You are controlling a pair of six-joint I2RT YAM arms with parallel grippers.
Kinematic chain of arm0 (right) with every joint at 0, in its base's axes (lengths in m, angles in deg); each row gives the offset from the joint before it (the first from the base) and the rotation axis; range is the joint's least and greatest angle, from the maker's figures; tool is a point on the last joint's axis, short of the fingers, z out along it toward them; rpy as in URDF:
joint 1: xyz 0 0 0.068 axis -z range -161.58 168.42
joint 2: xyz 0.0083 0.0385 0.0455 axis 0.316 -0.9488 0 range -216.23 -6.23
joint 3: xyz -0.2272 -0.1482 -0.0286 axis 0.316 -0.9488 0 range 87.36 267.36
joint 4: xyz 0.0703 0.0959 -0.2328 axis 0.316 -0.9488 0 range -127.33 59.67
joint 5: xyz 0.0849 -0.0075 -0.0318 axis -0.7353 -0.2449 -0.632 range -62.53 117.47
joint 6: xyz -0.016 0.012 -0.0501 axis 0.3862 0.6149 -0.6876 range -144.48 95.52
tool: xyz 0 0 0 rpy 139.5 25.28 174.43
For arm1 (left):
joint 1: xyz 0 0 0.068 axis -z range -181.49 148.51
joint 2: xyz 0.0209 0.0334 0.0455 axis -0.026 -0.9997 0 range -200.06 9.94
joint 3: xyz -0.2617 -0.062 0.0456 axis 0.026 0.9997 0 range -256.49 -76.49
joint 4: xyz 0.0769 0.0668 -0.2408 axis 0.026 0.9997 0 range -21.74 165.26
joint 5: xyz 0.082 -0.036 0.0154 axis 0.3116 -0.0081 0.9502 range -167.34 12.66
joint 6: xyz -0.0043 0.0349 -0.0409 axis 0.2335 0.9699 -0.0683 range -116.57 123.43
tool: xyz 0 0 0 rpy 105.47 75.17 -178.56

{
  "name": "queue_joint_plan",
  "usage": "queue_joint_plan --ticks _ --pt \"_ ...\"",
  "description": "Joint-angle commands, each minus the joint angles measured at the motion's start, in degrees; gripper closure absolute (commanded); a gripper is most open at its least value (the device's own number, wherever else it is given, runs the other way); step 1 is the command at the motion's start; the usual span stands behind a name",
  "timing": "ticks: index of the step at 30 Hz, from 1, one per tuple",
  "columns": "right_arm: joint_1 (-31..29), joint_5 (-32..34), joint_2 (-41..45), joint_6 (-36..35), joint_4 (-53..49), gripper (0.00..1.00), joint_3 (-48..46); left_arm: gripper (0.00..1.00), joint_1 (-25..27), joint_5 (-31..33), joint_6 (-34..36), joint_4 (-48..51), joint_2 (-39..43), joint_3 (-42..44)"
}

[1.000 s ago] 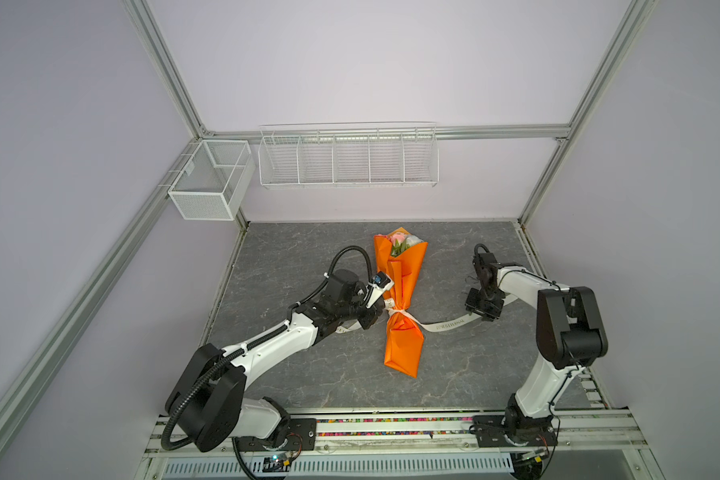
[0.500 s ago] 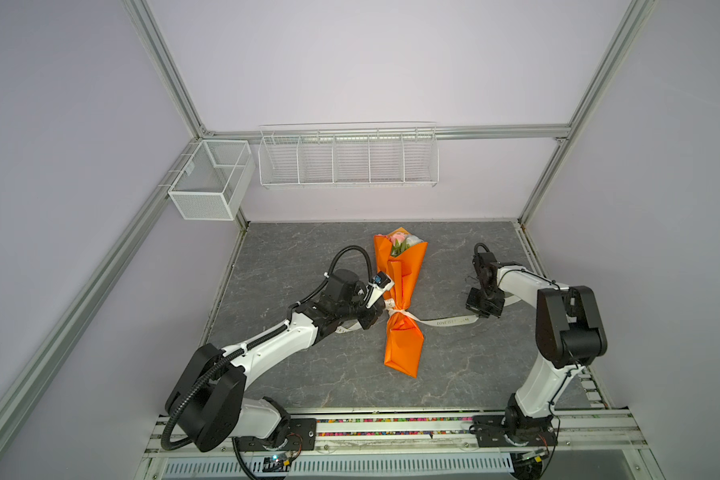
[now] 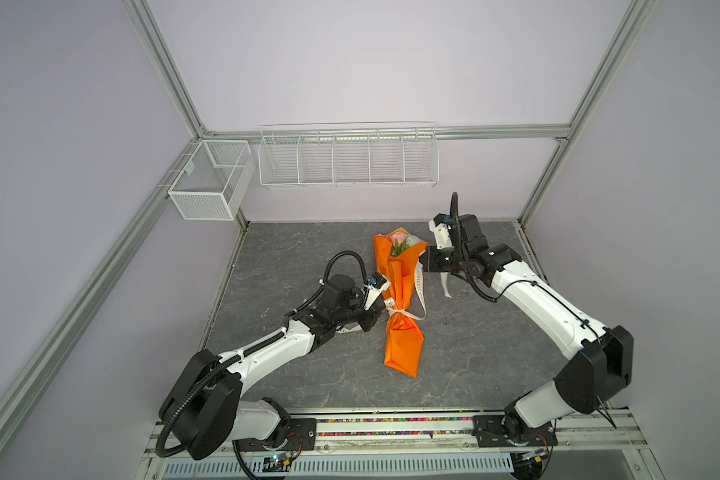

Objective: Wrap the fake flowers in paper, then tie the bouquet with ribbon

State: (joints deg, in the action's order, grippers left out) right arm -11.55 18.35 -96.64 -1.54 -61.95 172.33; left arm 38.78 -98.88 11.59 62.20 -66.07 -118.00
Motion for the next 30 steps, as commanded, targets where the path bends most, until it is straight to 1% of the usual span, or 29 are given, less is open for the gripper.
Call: queue_joint_plan --ticks 1,5,7,8,10,11,13,14,15,17,18,21,24,25,27,29,30 --pt "-3.7 -7.3 -7.1 -3.1 -0.8 0.91 5.6 1.00 0.5 -0.7 -3.1 -4.3 2.0 1.8" --pt "-7.3 -13.1 -12.9 -4.6 -1.8 0.89 10.8 1.00 0.8 -0.2 -5.0 -6.8 3.3 3.8" --pt "-7.5 -16.8 -13.8 -4.3 -1.0 0.87 10.7 1.00 0.8 0.1 -5.6 -7.7 4.0 4.6" --pt "-7.5 -17.9 -14.1 -4.1 -0.6 0.85 10.1 1.00 0.9 0.2 -5.7 -7.8 4.2 4.8" --pt "-7.5 -22.0 -14.7 -6.3 -1.3 0.81 9.6 1.00 1.0 0.2 -5.8 -8.2 4.5 5.0" --pt "-7.5 -23.4 -15.2 -7.4 -3.0 0.77 10.0 1.00 0.9 0.2 -5.7 -8.2 4.4 5.0" --pt "-7.3 -22.1 -15.1 -9.1 -6.7 0.67 10.3 1.00 0.9 -0.2 -5.5 -8.0 4.1 4.7" --pt "-7.1 -19.2 -14.3 -9.7 -8.4 0.63 9.9 1.00 1.0 -0.3 -5.5 -8.0 4.0 4.5" --pt "-6.8 -15.4 -12.5 -9.5 -8.6 0.60 8.4 1.00 1.0 -0.4 -5.4 -7.8 3.7 4.3" --pt "-5.4 -11.0 -8.7 -7.6 -5.9 0.53 3.7 1.00 1.0 -0.6 -5.2 -7.8 3.3 4.0" --pt "-4.0 -10.2 -6.9 -6.2 -4.9 0.50 1.4 1.00 1.0 -0.6 -5.3 -7.9 3.1 3.8" --pt "0.2 -12.1 -0.8 -4.6 -0.1 0.45 -6.0 1.00 1.0 -0.8 -5.1 -7.6 2.4 3.1" --pt "0.6 -15.2 8.2 -9.5 11.1 0.45 -17.0 1.00 1.0 -1.3 -5.0 -6.9 1.5 1.9" --pt "0.3 -17.8 10.7 -12.4 14.9 0.45 -20.6 1.00 1.0 -1.4 -5.0 -6.4 1.2 1.4" --pt "-1.0 -19.9 15.6 -18.5 21.8 0.42 -27.5 1.00 1.0 -1.3 -4.5 -5.8 0.7 0.7" --pt "-2.8 -20.3 18.2 -24.1 25.1 0.37 -31.3 1.00 1.1 -1.7 -4.1 -5.5 0.2 0.3" --pt "-4.0 -19.7 18.4 -26.6 25.0 0.37 -31.9 1.00 1.1 -1.9 -4.0 -5.3 -0.3 -0.1"
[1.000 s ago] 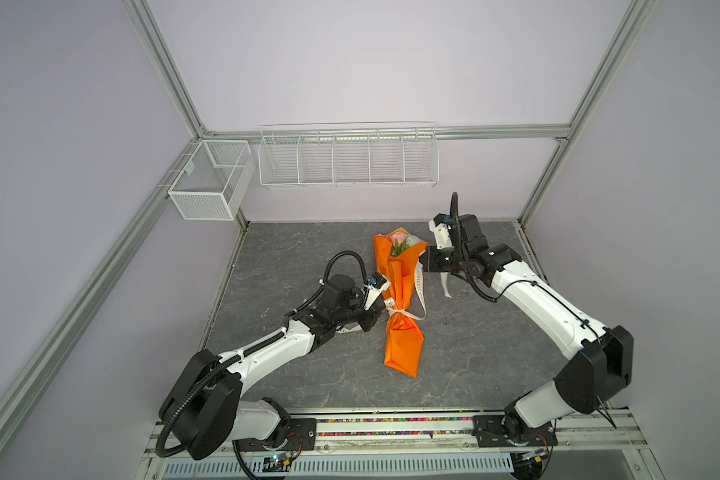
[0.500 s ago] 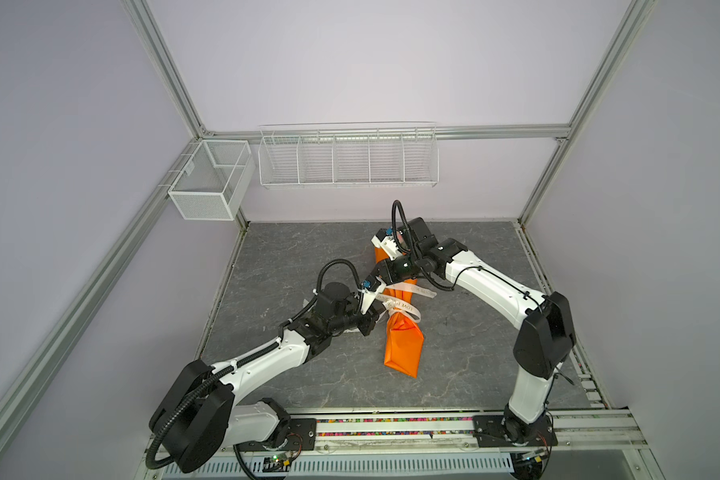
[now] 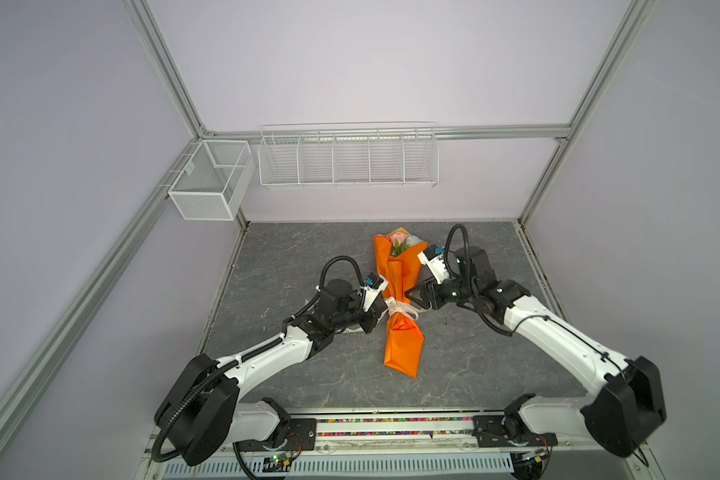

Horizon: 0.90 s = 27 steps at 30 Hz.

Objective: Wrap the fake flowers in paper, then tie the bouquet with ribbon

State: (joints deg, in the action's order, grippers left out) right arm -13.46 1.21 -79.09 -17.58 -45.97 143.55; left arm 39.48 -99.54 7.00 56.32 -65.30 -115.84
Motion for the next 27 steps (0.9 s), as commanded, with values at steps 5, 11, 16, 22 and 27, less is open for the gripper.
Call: queue_joint_plan --ticks 5,11,16,22,27 --pt "-4.6 4.2 -3.7 -11.5 7.3 0.36 -0.5 1.00 0.4 -2.2 0.6 2.1 -2.7 -4.0" --pt "-6.0 2.2 -6.9 -12.7 9.1 0.37 0.1 1.00 0.4 -2.3 0.5 2.7 -3.0 -4.6" --pt "-6.1 2.9 -8.2 -11.4 10.6 0.43 0.0 1.00 0.4 -2.6 0.8 3.3 -3.2 -4.9" --pt "-6.1 3.9 -8.0 -10.6 12.9 0.76 -1.3 1.00 0.4 -3.5 1.0 4.0 -3.7 -5.4" --pt "-6.1 5.3 -7.3 -11.0 11.6 0.93 -2.6 0.79 0.4 -1.9 0.7 5.3 -2.8 -5.3"
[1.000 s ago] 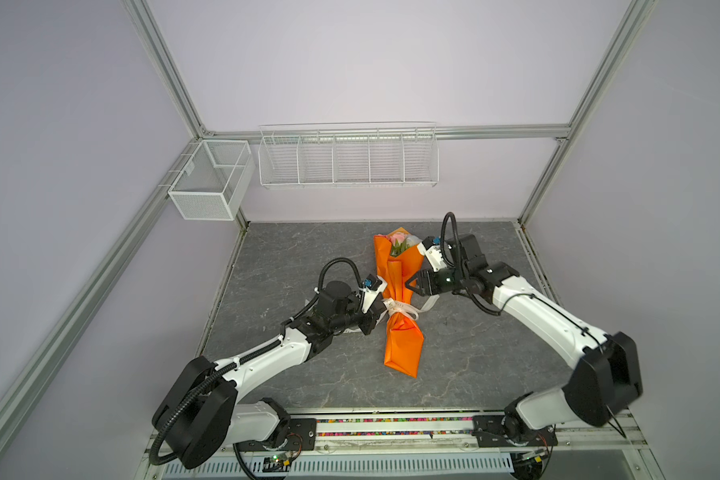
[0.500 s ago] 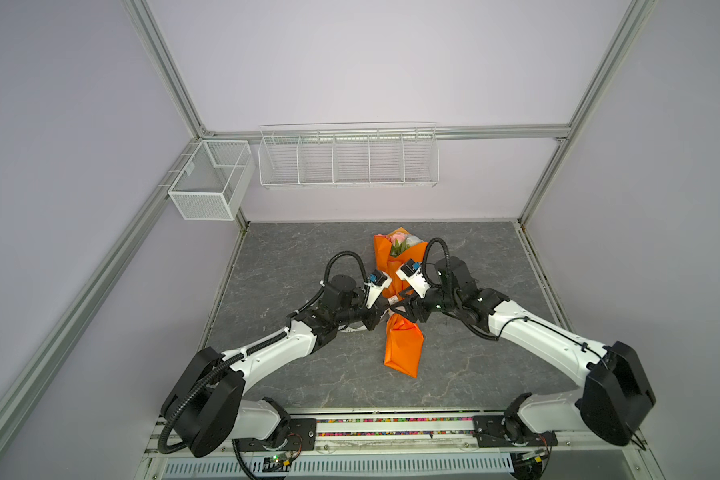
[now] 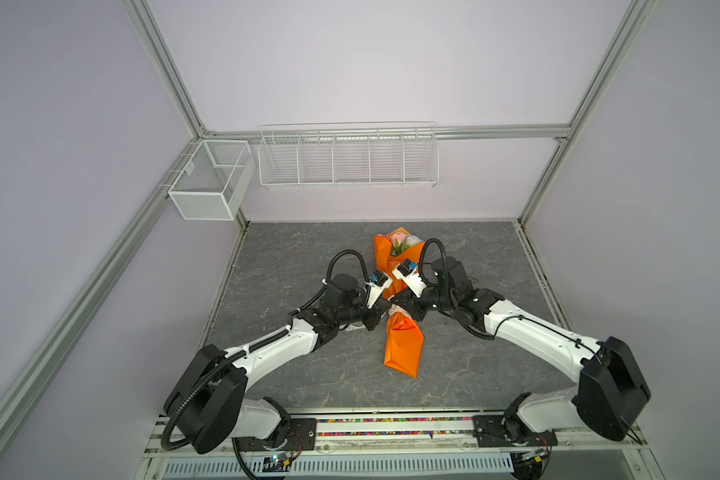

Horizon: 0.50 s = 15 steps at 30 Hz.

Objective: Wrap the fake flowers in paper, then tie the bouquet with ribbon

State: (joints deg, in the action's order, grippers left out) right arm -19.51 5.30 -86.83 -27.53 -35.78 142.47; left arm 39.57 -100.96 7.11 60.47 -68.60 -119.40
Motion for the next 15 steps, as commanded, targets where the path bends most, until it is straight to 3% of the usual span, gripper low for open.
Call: queue_joint_plan --ticks 1,4,9,12,15 --pt "-0.1 1.7 0.7 -1.1 1.4 0.93 -1.9 0.69 0.3 0.4 0.4 2.0 1.0 -1.7" --pt "-0.1 2.5 0.9 -1.2 1.4 0.93 -2.8 0.54 0.3 4.5 -1.3 6.5 3.5 -1.1" --pt "-0.1 3.2 1.1 -1.1 1.8 0.93 -3.8 0.43 -0.5 10.7 -8.7 8.4 9.3 3.2" --pt "0.0 3.4 1.2 -1.1 1.7 0.93 -4.3 0.38 -3.4 7.8 -13.6 8.5 11.4 5.1" --pt "0.0 3.4 1.7 -1.0 1.8 0.93 -4.4 0.30 -9.4 5.4 -25.5 9.0 9.1 4.6"
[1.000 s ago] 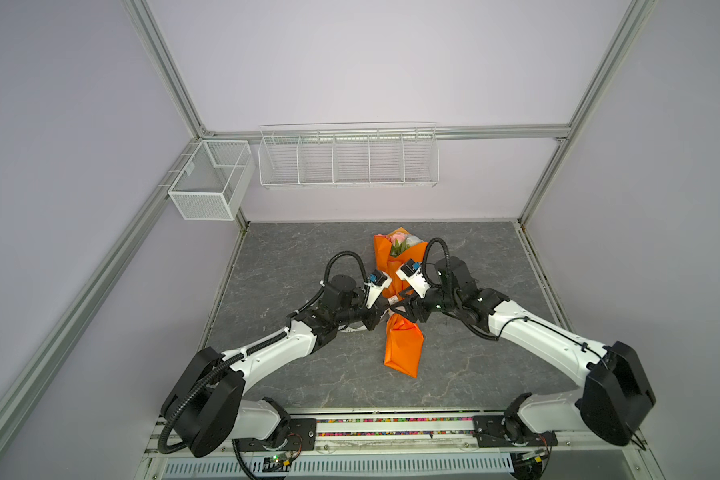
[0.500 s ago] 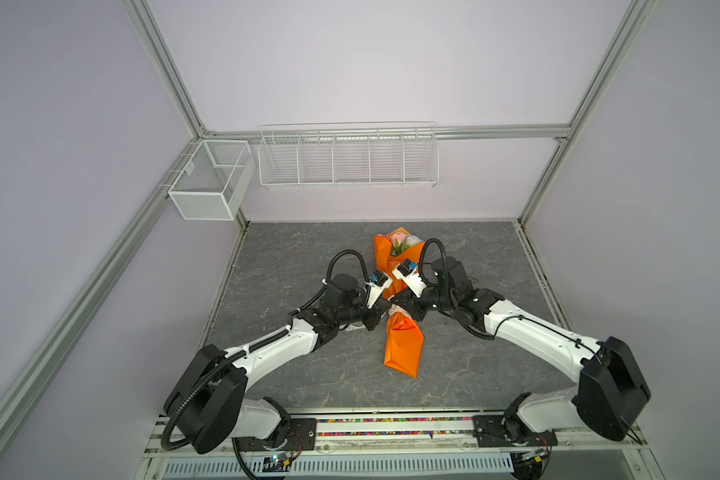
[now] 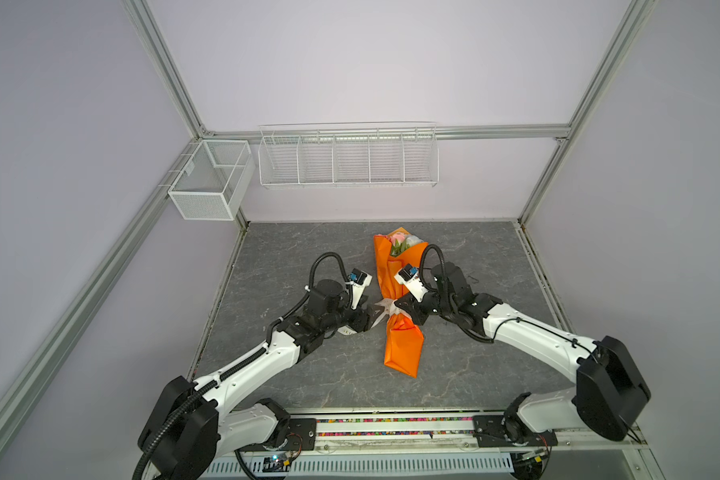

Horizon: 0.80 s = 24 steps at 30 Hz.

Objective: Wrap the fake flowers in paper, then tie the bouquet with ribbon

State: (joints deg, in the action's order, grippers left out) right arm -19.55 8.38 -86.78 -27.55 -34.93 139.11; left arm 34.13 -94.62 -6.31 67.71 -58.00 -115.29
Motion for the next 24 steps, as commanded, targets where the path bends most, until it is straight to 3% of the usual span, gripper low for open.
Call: queue_joint_plan --ticks 1,3,5,8,18,24 --pt "-0.1 0.3 1.7 -0.8 1.1 0.93 -1.0 0.29 -6.7 -3.0 -16.6 3.2 -4.0 -0.9" --pt "-0.1 0.3 1.9 -0.8 1.3 0.93 -1.0 0.31 -11.1 -10.0 -23.2 5.4 -10.7 -4.7" --pt "0.0 0.4 2.1 -0.9 1.3 0.93 -1.0 0.36 -12.5 -18.2 -24.2 7.4 -18.9 -10.0" --pt "0.0 0.5 2.3 -0.9 1.2 0.93 -1.0 0.39 -12.3 -20.5 -27.4 6.2 -26.7 -13.8" --pt "0.0 1.2 1.9 -0.7 1.0 0.93 -1.0 0.41 -9.2 -16.4 -21.5 22.4 -37.7 -25.4" --pt "0.0 1.5 2.0 -0.7 0.8 0.93 -1.0 0.45 -7.4 -14.1 -24.4 22.5 -39.3 -23.3"
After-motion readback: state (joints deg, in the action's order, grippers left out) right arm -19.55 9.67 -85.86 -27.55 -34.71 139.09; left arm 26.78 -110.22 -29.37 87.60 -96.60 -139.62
